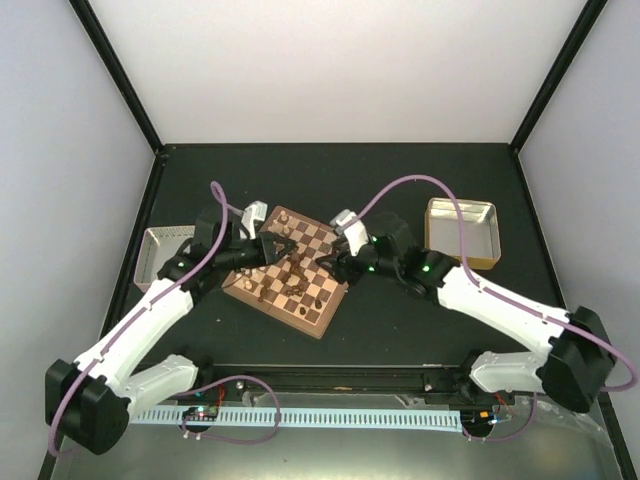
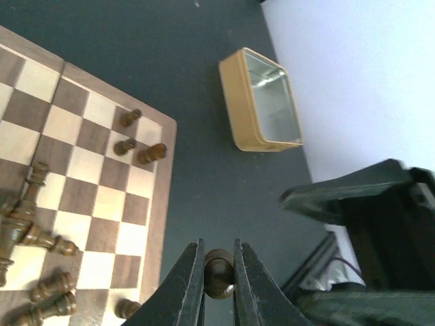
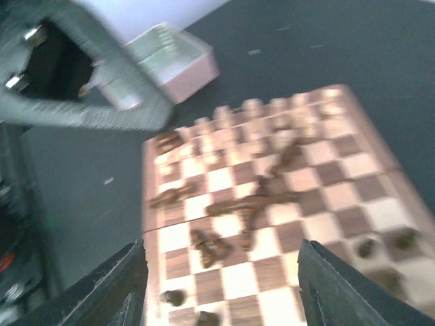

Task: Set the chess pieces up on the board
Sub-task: Place the chess piece on the chessboard.

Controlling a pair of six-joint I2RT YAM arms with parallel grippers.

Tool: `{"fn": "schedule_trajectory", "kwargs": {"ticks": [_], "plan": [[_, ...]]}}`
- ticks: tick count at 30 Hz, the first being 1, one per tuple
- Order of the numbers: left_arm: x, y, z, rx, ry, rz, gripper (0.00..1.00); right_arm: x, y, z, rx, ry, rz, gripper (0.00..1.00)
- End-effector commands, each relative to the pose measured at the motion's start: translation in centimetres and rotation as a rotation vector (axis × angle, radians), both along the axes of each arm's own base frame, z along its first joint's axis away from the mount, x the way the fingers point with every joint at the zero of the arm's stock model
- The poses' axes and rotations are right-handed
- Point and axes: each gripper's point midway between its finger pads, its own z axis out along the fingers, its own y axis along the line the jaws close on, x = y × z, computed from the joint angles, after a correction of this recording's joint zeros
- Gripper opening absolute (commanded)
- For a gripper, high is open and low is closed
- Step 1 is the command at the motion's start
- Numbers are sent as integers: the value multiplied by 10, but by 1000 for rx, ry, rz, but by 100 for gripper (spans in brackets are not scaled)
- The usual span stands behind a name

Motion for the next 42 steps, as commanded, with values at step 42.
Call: {"fn": "schedule_trajectory", "kwargs": {"ticks": [42], "plan": [[71, -90, -175, 772, 79, 239, 3, 77, -180, -41, -42, 156, -1117, 67]]}}
